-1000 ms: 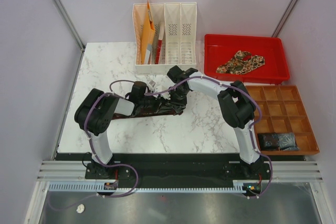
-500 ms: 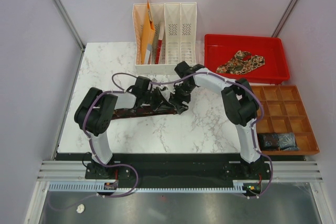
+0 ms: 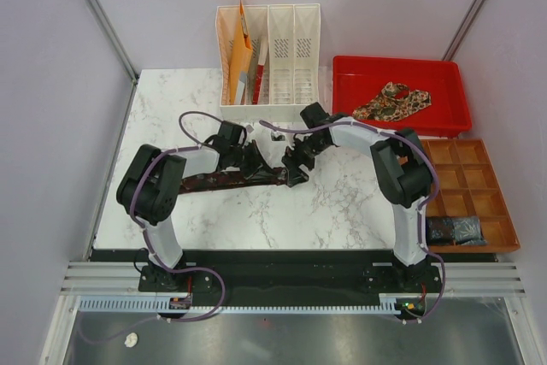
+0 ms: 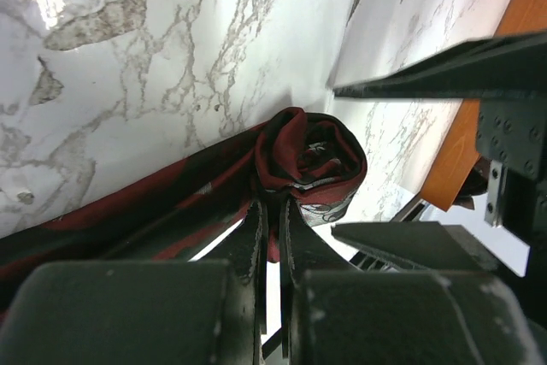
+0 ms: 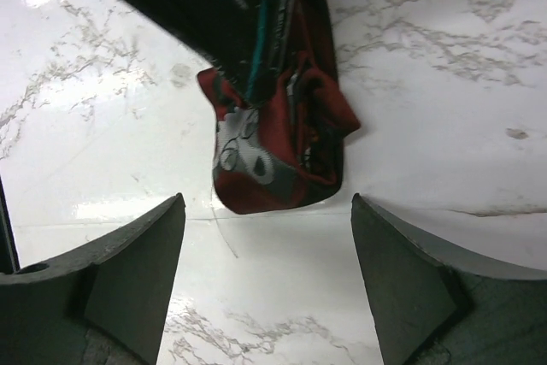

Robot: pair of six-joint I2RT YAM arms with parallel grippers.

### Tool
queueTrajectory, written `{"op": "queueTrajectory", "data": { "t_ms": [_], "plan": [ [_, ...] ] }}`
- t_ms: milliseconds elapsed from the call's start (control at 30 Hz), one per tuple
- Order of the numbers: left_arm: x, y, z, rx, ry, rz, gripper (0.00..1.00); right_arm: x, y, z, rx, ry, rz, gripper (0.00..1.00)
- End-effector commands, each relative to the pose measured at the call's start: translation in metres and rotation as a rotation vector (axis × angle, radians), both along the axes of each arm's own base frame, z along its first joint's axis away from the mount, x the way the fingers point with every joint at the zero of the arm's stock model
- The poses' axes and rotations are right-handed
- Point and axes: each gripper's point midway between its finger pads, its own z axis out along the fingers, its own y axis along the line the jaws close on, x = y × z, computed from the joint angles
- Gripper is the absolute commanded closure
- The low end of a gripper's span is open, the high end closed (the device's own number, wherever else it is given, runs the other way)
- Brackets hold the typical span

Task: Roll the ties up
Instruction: Roll the tie at the center of the board.

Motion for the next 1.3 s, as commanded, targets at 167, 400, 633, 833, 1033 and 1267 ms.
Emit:
{"op": "queueTrajectory", "data": {
  "t_ms": [167, 400, 633, 833, 1033, 1267],
  "plan": [
    [-0.023, 0.039, -0.051, 0.181, 0.096, 0.009, 0.98, 0.024, 0.022, 0.018, 0.219, -0.274, 0.019, 0.21],
    [-0.029, 0.035, -0.055, 0.030, 0.131, 0.041, 0.98, 0.019, 0.029, 0.015, 0.255, -0.309, 0.079, 0.34],
    [-0.037, 0.043, -0.067, -0.043, 0.177, 0.060, 0.98, 0.000, 0.034, 0.006, 0.241, -0.288, 0.143, 0.21],
    [-0.044, 0.049, -0.079, -0.004, 0.205, 0.059, 0.98, 0.005, 0.038, -0.001, 0.221, -0.300, 0.138, 0.24],
    [-0.043, 0.049, -0.088, 0.008, 0.222, 0.061, 0.98, 0.009, 0.042, 0.001, 0.222, -0.320, 0.128, 0.50],
    [-0.039, 0.038, -0.086, -0.001, 0.225, 0.051, 0.98, 0.013, 0.035, 0.035, 0.229, -0.378, 0.116, 1.00]
  ]
}}
